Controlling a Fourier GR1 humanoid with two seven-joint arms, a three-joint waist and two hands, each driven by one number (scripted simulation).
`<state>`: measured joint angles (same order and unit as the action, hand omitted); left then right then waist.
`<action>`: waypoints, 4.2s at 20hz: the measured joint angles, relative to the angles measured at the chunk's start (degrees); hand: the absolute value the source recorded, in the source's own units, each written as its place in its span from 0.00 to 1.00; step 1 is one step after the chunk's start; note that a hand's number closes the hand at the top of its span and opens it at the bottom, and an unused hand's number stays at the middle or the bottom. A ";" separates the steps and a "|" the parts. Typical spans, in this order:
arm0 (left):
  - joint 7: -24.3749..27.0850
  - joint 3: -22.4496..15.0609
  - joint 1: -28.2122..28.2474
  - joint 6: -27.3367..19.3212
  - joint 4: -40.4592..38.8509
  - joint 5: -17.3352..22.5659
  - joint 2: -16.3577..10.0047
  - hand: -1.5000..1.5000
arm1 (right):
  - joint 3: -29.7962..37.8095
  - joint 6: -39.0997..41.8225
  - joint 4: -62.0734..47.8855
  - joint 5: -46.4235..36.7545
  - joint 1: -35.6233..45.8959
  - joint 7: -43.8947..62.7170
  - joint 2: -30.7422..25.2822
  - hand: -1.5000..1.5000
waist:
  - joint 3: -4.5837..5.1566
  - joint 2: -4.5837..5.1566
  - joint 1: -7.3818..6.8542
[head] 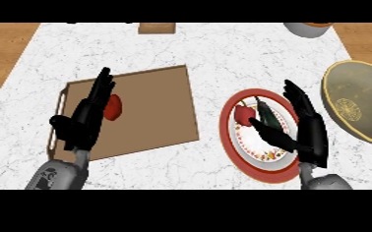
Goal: Pick the eggplant from the plate and place it in the bowl
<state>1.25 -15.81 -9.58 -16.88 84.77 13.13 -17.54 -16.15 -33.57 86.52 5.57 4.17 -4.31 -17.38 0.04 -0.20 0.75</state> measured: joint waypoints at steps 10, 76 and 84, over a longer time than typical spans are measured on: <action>-2.58 1.05 -0.94 0.99 0.48 -1.24 1.04 0.50 | 0.50 0.25 12.03 -11.17 4.27 30.31 -12.14 0.00 | 0.06 0.07 -0.52; -7.25 11.25 0.83 10.82 4.09 -14.85 13.04 0.50 | 13.64 26.93 -14.56 -19.46 4.50 28.04 8.56 1.00 | 0.67 -0.38 -0.66; -6.30 11.38 1.52 11.18 3.95 -15.20 13.25 0.50 | 10.83 30.10 -18.11 -23.11 6.16 20.36 6.44 1.00 | 0.88 -0.44 -0.61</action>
<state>-5.05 -4.43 -8.06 -5.70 88.72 -2.07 -4.29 -5.32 -3.47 68.41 -17.54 10.32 16.05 -10.94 0.92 -0.65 0.14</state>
